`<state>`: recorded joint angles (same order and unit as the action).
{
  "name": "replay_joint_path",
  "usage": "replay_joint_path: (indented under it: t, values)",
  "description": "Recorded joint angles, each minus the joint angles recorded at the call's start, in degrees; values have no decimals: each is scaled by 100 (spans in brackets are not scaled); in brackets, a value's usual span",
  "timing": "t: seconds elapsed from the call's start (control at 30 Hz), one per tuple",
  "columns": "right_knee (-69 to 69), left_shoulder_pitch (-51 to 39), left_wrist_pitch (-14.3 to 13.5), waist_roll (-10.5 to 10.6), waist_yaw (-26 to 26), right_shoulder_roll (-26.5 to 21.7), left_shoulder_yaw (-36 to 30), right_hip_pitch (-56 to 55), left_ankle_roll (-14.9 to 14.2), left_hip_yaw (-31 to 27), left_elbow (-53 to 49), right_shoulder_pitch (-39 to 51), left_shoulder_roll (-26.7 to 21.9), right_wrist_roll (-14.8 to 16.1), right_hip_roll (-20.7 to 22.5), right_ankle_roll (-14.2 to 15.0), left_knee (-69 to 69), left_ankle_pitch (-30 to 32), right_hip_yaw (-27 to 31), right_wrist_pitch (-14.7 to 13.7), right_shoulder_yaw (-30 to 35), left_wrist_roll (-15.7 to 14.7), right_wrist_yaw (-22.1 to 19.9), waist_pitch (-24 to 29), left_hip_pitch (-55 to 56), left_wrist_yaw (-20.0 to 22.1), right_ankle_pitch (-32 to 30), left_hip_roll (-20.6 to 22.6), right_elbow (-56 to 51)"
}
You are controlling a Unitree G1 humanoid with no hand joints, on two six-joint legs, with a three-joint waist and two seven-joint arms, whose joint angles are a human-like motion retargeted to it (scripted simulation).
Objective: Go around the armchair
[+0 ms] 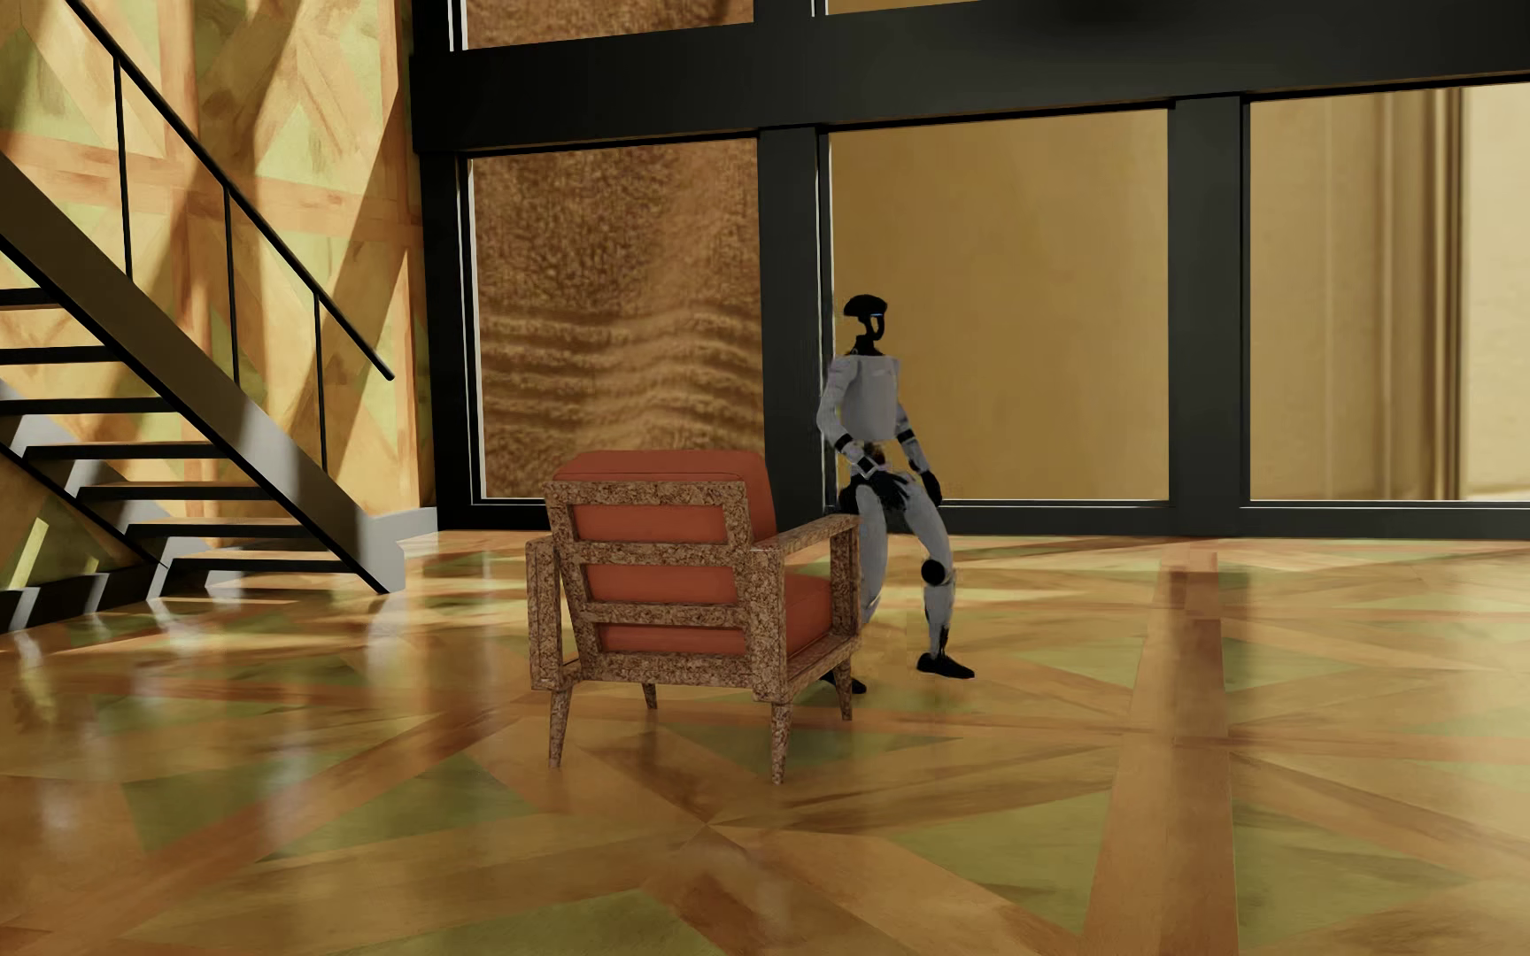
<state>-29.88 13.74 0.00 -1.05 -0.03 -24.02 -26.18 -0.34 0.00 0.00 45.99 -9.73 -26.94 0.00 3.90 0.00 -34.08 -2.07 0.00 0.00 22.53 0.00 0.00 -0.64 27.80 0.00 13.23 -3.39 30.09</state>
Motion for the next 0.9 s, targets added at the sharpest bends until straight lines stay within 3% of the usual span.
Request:
replay_joint_path:
  t: [0.1,0.17,0.23,0.27,0.33,0.37,0.47,0.57,0.67,0.83,0.9]
  values:
    - [-91,223,0,-53,259,79,-8,309,0,0,15,-176,160,0,-200,0,732,-839,0,0,216,0,0,-56,-263,0,173,60,1245]
    - [-199,396,0,-35,282,107,-127,408,0,0,151,-371,342,0,-335,0,472,-624,0,0,261,0,0,-157,-322,0,58,174,2194]
    - [-483,488,0,-62,65,122,-434,332,0,0,461,-621,541,0,-464,0,36,-277,0,0,175,0,0,-256,-254,0,-648,317,2941]
    - [-830,502,0,-92,-73,121,-653,139,0,0,605,-760,616,0,-530,0,-9,-285,0,0,117,0,0,-294,-332,0,-1309,371,3161]
    - [-2270,563,0,-181,-233,80,-948,-761,0,0,633,-956,658,0,-697,0,237,-429,0,0,167,0,0,-351,-707,0,-2342,447,3259]
    - [-3282,622,0,-233,-327,51,-971,-1319,0,0,498,-990,615,0,-774,0,377,-500,0,0,217,0,0,-339,-919,0,-2113,473,3156]
    - [-6098,636,0,-216,-814,46,-977,-2582,0,0,263,-917,353,0,-869,0,567,-722,0,0,187,0,0,-170,-1497,0,-265,444,2628]
    - [-5199,378,0,-36,-1209,162,-976,-3352,0,0,651,-791,103,0,-839,0,674,-1051,0,0,-65,0,0,-72,-2047,0,16,306,2175]
    - [-5783,217,0,153,-1368,243,-638,-3767,0,0,827,-689,-147,0,-882,0,656,-1325,0,0,-123,0,0,-51,-2403,0,-28,257,1815]
    - [-1569,-104,0,345,-1347,196,-202,-3492,0,0,788,-560,-359,0,-970,0,669,-2057,0,0,-29,0,0,-36,-3079,0,-907,392,1896]
    - [-200,-225,0,385,-1372,142,-99,-3273,0,0,716,-520,-329,0,-991,0,649,-2231,0,0,22,0,0,-110,-3220,0,-993,459,2118]
